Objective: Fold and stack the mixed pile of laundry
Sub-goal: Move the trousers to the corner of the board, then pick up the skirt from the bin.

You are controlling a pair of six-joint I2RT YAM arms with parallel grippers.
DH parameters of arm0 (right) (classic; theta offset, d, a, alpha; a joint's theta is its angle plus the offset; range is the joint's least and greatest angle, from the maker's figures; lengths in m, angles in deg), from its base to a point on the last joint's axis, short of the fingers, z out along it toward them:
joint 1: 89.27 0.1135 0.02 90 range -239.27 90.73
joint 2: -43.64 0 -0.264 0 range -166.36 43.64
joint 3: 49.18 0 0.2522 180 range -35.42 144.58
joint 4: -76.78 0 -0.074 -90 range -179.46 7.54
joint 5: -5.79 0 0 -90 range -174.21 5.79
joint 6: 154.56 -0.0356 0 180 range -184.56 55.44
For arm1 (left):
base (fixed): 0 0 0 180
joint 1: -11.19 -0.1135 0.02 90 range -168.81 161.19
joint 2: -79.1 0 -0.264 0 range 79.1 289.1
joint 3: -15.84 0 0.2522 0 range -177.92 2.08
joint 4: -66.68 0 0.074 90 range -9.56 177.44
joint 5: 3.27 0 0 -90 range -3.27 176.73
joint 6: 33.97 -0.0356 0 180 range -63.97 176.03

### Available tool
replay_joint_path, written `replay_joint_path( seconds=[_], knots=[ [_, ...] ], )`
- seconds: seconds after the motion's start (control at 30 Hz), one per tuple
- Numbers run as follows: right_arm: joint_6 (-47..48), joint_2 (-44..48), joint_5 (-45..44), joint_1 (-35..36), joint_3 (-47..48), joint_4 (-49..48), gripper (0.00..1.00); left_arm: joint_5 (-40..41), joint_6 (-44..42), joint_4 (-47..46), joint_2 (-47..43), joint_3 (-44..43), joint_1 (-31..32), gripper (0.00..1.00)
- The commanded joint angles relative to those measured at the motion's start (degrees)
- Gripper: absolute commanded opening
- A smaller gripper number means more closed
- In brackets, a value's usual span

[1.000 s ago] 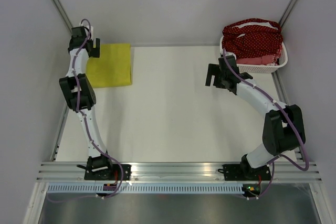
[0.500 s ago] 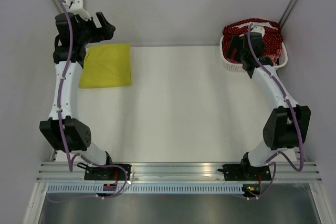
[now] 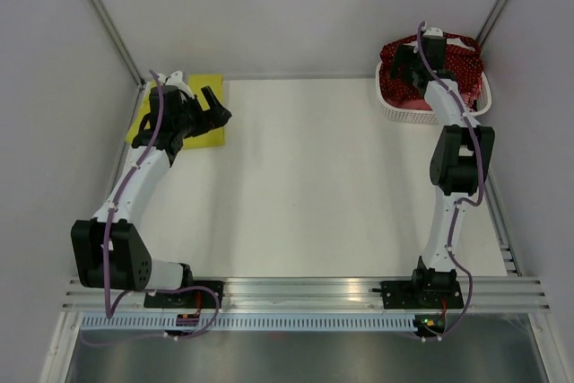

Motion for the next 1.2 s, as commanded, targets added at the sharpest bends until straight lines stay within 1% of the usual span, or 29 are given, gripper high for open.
replay_joint_path(
  seconds=[0.0,0.17,0.27,0.3,0.37,0.43,0.47,0.5,0.63,0.83,0.87,0.9,0.93,0.97,1.0,1.07,1.1,1.13,1.17],
  knots=[
    [3.84,-3.60,2.76,0.19,5.33,0.86,0.98,2.85,3.92,-3.56,-3.46,3.06,-0.10,1.00],
    [4.72,-6.85,2.76,0.28,6.74,0.77,0.97,2.15,4.35,-1.98,-1.88,3.95,-0.10,1.00],
    [4.11,-7.99,4.96,0.19,6.74,0.51,0.75,2.14,4.00,-1.71,-1.35,4.30,-0.10,1.00],
    [3.49,-8.17,5.48,0.28,6.74,0.95,0.62,2.15,3.83,-1.80,-1.26,4.30,-0.10,1.00],
    [3.57,-8.26,6.80,0.28,6.13,1.04,0.51,3.20,3.39,-1.19,-1.17,4.30,-0.10,1.00],
    [3.84,-8.17,9.70,0.10,6.12,1.47,0.28,3.90,3.04,-0.75,-1.35,4.21,-0.10,1.00],
    [3.66,-7.91,10.49,0.02,6.30,1.91,0.18,3.90,3.04,-0.83,-1.61,4.30,-0.10,1.00],
    [3.40,-7.65,10.85,0.10,6.47,2.09,0.00,3.38,3.04,-0.92,-1.70,4.39,-0.10,1.00],
    [2.08,-3.35,10.06,0.02,6.04,0.69,0.00,1.45,3.21,-1.27,-1.52,4.21,-0.10,1.00],
    [0.33,10.26,10.23,0.10,4.28,-1.95,0.00,-2.86,4.35,-1.62,-2.31,6.31,-0.10,1.00],
    [-0.03,14.29,11.02,0.10,3.93,-2.82,0.01,-3.21,4.62,-1.71,-2.49,6.67,-0.10,1.00],
    [-0.55,16.15,12.59,0.28,3.75,-3.00,0.00,-4.43,4.97,-1.97,-2.84,7.11,-0.01,1.00],
    [-2.64,17.74,15.39,0.28,4.10,-3.18,0.00,-5.49,5.06,-2.93,-3.45,8.24,-0.01,1.00],
    [-3.19,20.71,21.42,0.37,4.45,-3.53,0.00,-6.37,5.32,-3.64,-3.89,8.95,-0.01,1.00],
    [-3.37,22.05,23.40,1.41,5.15,-3.53,0.00,-7.77,6.19,-4.52,-4.25,9.65,0.08,1.00],
    [-1.54,26.00,23.16,4.04,6.29,-1.44,0.01,-9.01,6.90,-6.02,-5.30,11.33,0.08,0.99],
    [-0.31,26.97,22.55,6.41,7.78,-0.47,0.00,-9.62,7.51,-5.93,-5.74,11.68,0.08,1.00],
    [0.23,27.85,21.93,10.78,8.58,0.50,0.00,-9.98,7.69,-6.02,-6.61,12.29,0.08,1.00],
    [0.41,29.25,22.01,13.00,9.54,2.34,0.00,-10.16,8.04,-5.85,-7.32,12.73,0.08,1.00]
  ],
)
